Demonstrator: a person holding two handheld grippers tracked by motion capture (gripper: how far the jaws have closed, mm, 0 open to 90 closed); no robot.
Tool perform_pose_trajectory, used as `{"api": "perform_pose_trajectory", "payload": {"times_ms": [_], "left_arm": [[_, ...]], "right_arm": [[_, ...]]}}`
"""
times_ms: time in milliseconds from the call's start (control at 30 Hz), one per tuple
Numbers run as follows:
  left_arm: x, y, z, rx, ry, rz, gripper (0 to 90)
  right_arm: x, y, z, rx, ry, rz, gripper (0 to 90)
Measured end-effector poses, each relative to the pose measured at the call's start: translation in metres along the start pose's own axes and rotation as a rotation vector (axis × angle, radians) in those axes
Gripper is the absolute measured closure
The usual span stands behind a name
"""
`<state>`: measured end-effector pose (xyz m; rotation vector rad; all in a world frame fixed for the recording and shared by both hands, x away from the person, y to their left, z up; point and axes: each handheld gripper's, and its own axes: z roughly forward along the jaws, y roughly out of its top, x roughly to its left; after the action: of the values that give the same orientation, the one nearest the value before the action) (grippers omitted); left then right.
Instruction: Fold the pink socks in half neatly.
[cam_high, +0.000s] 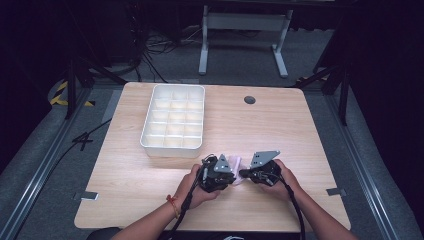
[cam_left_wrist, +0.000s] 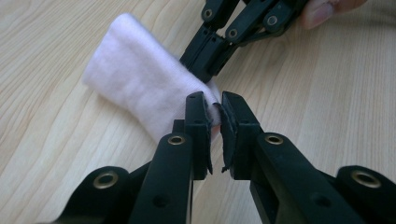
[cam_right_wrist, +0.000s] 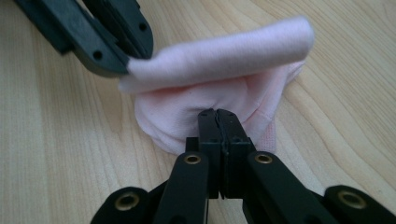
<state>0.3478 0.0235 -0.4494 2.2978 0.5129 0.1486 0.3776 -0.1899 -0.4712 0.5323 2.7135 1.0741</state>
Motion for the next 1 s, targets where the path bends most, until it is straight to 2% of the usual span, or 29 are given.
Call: {"api": "perform_pose_trajectory", "payload": {"times_ms": [100,200,267,367,467,600,667,733,900,1000], "left_arm": [[0.0,0.003,0.008,0.028,-0.004,0.034,81.4],[0.0,0.001,0.013,0.042,-0.013,0.027,81.2],[0.001,0.0,0.015,0.035,-0.017,0.013,81.1],[0.001,0.001,0.016,0.04,-0.016,0.024,80.7],[0.001,0.0,0.018,0.039,-0.022,0.024,80.2],[0.001,0.0,0.02,0.04,-0.023,0.024,80.2],[0.001,0.0,0.021,0.037,-0.017,0.029,80.2],[0.001,0.0,0.021,0.036,-0.018,0.028,80.2],[-0.001,0.0,0.022,0.035,-0.008,0.038,79.8],[-0.004,0.0,0.023,0.032,0.007,0.052,79.9]], "right_arm": [[-0.001,-0.001,0.0,-0.004,0.007,0.01,89.7],[-0.002,-0.001,-0.001,-0.007,0.01,0.008,88.5],[-0.004,-0.001,-0.003,-0.017,0.027,0.011,84.9],[-0.006,0.0,-0.009,-0.03,0.014,0.01,84.8],[-0.009,0.002,-0.021,-0.071,-0.027,0.013,84.8],[-0.01,0.012,-0.04,-0.184,-0.065,0.031,85.2],[-0.008,0.019,-0.042,-0.225,-0.081,0.033,85.6],[-0.009,0.022,-0.037,-0.224,-0.073,0.029,86.1],[-0.012,0.022,-0.021,-0.181,-0.111,0.035,86.3],[-0.013,0.019,-0.013,-0.178,-0.12,0.038,84.0]]}}
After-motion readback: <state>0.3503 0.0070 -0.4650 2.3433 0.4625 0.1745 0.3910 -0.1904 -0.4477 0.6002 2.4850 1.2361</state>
